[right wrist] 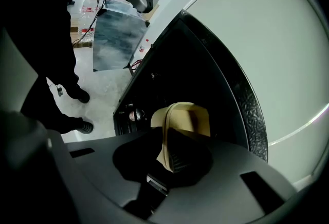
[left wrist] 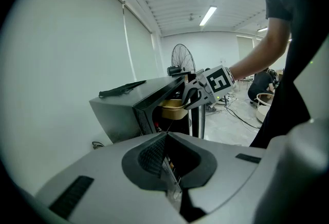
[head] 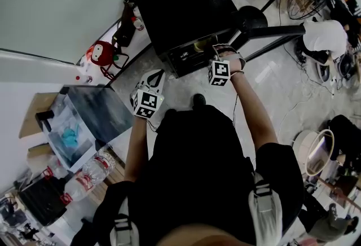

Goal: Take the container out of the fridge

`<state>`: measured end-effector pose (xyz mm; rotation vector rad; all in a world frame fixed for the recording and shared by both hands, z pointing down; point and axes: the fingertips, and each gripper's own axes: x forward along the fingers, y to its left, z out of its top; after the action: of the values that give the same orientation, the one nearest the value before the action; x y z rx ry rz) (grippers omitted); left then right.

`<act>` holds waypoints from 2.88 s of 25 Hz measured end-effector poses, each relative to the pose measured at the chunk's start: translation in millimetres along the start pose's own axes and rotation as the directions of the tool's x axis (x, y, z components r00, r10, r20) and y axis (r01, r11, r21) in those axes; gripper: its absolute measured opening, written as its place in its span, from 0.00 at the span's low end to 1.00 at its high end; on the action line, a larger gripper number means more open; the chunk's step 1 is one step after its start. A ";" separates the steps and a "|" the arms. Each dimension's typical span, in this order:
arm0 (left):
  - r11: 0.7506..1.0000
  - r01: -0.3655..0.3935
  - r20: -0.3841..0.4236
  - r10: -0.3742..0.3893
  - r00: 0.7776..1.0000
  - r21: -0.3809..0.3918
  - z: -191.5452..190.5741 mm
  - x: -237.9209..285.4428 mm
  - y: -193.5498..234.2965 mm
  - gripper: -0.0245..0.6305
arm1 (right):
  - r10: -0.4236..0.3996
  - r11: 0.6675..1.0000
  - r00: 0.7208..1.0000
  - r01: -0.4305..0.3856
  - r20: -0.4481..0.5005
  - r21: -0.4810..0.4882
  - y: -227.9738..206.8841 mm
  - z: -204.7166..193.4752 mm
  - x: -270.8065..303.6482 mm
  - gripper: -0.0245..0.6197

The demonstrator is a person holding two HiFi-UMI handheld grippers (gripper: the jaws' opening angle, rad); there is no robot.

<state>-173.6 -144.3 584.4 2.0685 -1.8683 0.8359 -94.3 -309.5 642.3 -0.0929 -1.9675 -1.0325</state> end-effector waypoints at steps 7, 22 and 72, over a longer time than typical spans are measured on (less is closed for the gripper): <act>1.000 0.029 0.005 -0.029 1.000 0.013 -8.9 -10.9 2.0 0.07 | -0.015 1.000 0.999 0.015 -0.048 -0.011 9.2 1.4 -1.4 0.09; 0.996 0.078 0.025 -0.079 0.997 0.033 -36.9 -46.9 1.1 0.07 | -0.013 1.000 0.994 0.015 -0.108 0.020 41.0 28.2 -18.3 0.08; 0.937 0.280 0.078 -0.302 0.950 0.208 -96.4 -127.3 -11.3 0.07 | -0.068 0.970 0.951 0.133 -0.300 0.202 143.0 84.1 -85.8 0.08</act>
<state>-190.3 14.5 594.7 2.4791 -1.5223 0.8736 -37.7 -131.7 647.1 0.2712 -1.8138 -0.8321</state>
